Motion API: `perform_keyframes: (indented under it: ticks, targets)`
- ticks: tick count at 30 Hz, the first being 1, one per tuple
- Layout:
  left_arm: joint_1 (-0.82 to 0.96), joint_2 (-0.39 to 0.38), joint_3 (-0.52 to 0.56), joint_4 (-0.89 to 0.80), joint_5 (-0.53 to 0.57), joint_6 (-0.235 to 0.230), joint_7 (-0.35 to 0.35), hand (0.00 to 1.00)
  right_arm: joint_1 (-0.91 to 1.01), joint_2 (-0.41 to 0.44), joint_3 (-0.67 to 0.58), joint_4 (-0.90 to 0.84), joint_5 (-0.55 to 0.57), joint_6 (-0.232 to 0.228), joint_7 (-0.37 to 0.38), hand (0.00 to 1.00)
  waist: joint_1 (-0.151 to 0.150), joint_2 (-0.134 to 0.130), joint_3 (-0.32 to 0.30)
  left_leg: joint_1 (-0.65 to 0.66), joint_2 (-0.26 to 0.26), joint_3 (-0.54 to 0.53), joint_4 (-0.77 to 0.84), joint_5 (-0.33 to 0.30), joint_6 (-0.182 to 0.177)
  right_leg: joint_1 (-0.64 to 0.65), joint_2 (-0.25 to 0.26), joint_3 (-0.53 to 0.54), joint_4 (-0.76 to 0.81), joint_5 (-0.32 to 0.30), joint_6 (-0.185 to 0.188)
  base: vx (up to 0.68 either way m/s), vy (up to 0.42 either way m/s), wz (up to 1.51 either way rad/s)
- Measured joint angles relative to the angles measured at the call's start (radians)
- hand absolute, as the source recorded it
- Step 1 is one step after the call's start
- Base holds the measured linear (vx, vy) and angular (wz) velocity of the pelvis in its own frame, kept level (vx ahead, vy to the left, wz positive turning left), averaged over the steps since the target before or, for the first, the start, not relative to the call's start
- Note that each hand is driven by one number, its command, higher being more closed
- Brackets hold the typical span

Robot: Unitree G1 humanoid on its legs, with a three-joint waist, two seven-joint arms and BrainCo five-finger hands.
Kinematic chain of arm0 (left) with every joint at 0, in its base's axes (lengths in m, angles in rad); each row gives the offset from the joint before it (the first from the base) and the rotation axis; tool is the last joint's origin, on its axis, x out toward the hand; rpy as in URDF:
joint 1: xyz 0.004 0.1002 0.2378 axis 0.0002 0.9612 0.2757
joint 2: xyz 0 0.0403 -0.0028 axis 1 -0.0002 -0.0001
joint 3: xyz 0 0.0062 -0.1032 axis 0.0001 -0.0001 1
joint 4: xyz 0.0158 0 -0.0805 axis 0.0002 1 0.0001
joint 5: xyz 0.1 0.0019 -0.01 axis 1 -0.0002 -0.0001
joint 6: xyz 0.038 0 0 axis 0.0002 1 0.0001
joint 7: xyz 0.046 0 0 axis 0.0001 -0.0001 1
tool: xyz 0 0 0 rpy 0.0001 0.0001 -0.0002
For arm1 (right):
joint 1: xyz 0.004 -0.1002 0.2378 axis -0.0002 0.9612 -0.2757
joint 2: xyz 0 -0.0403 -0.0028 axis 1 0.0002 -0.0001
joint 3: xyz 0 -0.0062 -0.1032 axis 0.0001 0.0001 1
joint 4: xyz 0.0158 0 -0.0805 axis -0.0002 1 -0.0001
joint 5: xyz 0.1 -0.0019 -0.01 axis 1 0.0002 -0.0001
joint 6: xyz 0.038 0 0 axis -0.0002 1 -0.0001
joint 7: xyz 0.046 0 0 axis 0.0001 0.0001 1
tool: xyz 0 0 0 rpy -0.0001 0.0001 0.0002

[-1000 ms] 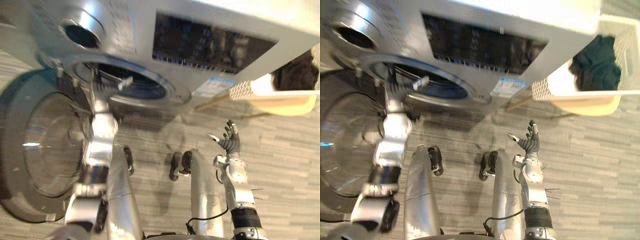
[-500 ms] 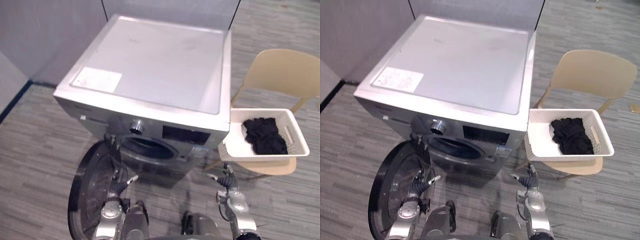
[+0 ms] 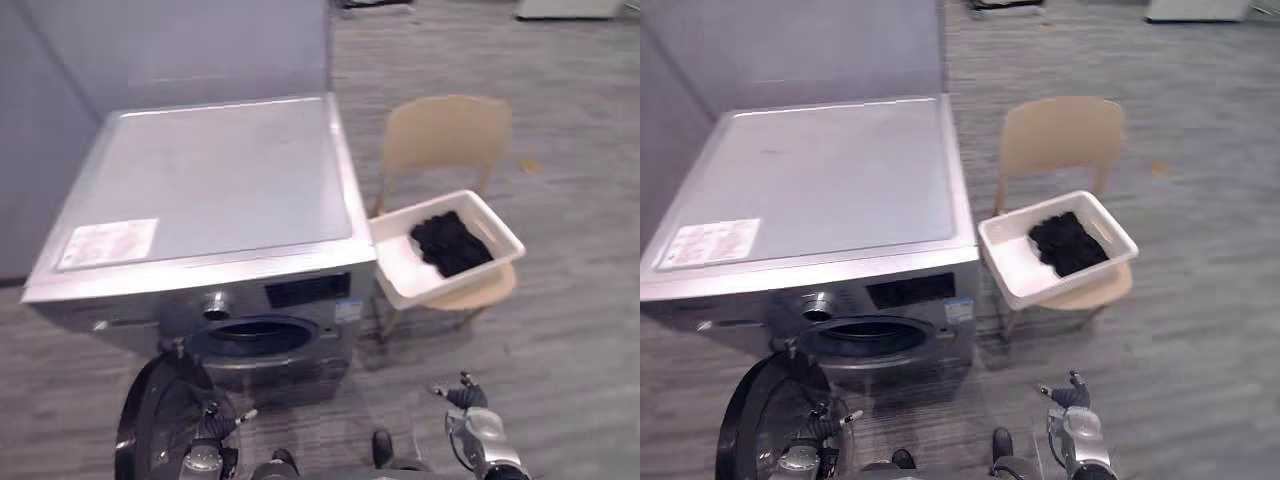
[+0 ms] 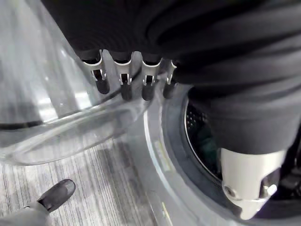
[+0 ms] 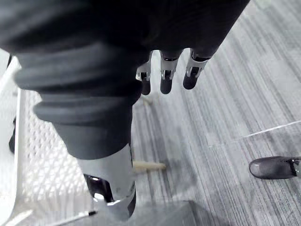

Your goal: Pick up the laundry basket with both hands and put the clothes into the washing machine.

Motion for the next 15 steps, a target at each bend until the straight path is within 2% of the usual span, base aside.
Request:
perform_keyframes:
  ticks: [1,2,3,4,5,6,7,8,9,10,11,13,14,15]
  targets:
    - [0.009,0.006,-0.007,0.0,0.0,0.0,0.0,0.0,0.004,-0.002,0.003,0.0,0.001,0.0,-0.002,0.0,0.0,0.006,0.006,0.026,0.05,0.073,0.087,-0.043,-0.033,-0.009,-0.004,-0.015,0.054,0.008,0.034,0.06,-0.186,-2.14]
    - [0.011,0.007,-0.01,-0.001,0.0,0.0,-0.001,0.0,0.01,-0.005,0.003,0.0,0.002,0.0,-0.003,0.0,-0.002,0.009,0.005,0.046,0.081,0.106,0.137,-0.056,-0.05,-0.02,0.013,0.007,0.069,0.007,0.042,0.13,-0.221,-1.98]
    - [0.013,0.008,-0.018,-0.004,0.001,0.0,-0.001,0.0,0.025,-0.015,0.003,0.003,0.009,0.0,-0.012,0.0,-0.003,0.029,0.016,0.059,0.162,0.11,0.27,-0.061,-0.059,-0.033,0.052,0.061,0.1,0.003,0.049,0.18,-0.248,-1.77]
    - [0.006,0.004,-0.037,-0.018,0.001,0.0,-0.001,0.0,0.041,-0.032,-0.001,0.012,0.025,0.002,-0.03,0.0,-0.003,0.034,0.021,0.026,0.242,0.035,0.44,-0.036,0.083,-0.038,0.097,0.113,0.114,-0.011,0.048,0.21,-0.304,-1.71]
    - [0.006,0.001,-0.044,-0.029,0.001,-0.001,-0.001,0.0,0.043,-0.04,-0.003,0.017,0.027,0.003,-0.04,0.0,-0.001,0.036,0.026,-0.005,0.268,-0.019,0.521,-0.002,0.181,-0.038,0.119,0.144,0.11,-0.016,0.04,0.19,-0.309,-1.84]
    - [0.01,-0.016,-0.057,-0.039,0.0,-0.002,-0.002,0.0,0.044,-0.046,-0.009,0.02,0.033,0.01,-0.052,0.0,0.007,0.043,0.038,-0.087,0.268,-0.196,0.642,0.071,0.23,-0.035,0.152,0.223,0.096,-0.021,0.028,0.2,-0.163,-1.92]
    - [0.007,-0.043,-0.078,-0.049,0.0,-0.005,-0.004,0.0,0.035,-0.069,-0.014,0.021,0.035,0.013,-0.069,0.0,0.007,0.048,0.064,-0.161,0.181,-0.356,0.711,-0.022,0.119,-0.035,0.162,0.292,0.085,-0.024,0.013,0.21,-0.111,-1.92]
    - [0.007,-0.054,-0.083,-0.055,0.0,-0.011,-0.005,0.0,0.028,-0.076,-0.022,0.026,0.037,0.015,-0.072,0.0,0.008,0.056,0.071,-0.197,0.127,-0.411,0.723,-0.06,0.093,-0.034,0.168,0.32,0.077,-0.022,0.003,0.27,-0.035,-1.79]
    - [0.009,-0.07,-0.086,-0.064,-0.001,-0.021,-0.005,0.0,0.025,-0.084,-0.031,0.027,0.038,0.022,-0.078,0.0,0.024,0.071,0.08,-0.262,0.026,-0.493,0.706,-0.114,0.075,-0.02,0.191,0.372,0.049,-0.018,-0.006,0.23,-0.02,-1.35]
    - [0.012,-0.072,-0.089,-0.071,-0.001,-0.02,-0.004,0.0,0.025,-0.085,-0.031,0.028,0.038,0.024,-0.078,0.0,0.034,0.077,0.084,-0.283,-0.014,-0.52,0.678,-0.128,0.081,-0.006,0.201,0.393,0.035,-0.018,-0.006,0.38,-0.01,-1.8]
    - [0.028,-0.074,-0.09,-0.093,-0.002,-0.021,-0.003,0.0,0.023,-0.079,-0.03,0.028,0.037,0.024,-0.078,0.0,0.057,0.092,0.099,-0.339,-0.1,-0.551,0.545,-0.134,0.091,0.053,0.23,0.436,-0.016,-0.017,0.002,0.34,0.009,-1.29]
    - [0.042,-0.074,-0.09,-0.102,-0.002,-0.022,-0.003,0.0,0.017,-0.067,-0.03,0.028,0.037,0.024,-0.077,0.0,0.063,0.096,0.1,-0.367,-0.144,-0.548,0.417,-0.119,0.071,0.086,0.24,0.448,-0.048,-0.016,0.017,0.32,0.026,-0.87]
    - [0.041,-0.074,-0.09,-0.102,-0.002,-0.021,-0.004,0.0,0.011,-0.065,-0.027,0.028,0.037,0.024,-0.077,0.0,0.079,0.101,0.104,-0.39,-0.162,-0.495,0.291,-0.098,0.058,0.124,0.25,0.458,-0.085,-0.021,0.026,0.4,0.049,-0.68]
    - [0.04,-0.074,-0.088,-0.102,-0.002,-0.021,-0.004,0.0,0.006,-0.065,-0.025,0.027,0.037,0.024,-0.077,0.0,0.102,0.101,0.105,-0.402,-0.165,-0.416,0.201,-0.031,0.106,0.159,0.257,0.459,-0.127,-0.017,0.046,0.41,0.048,-0.7]
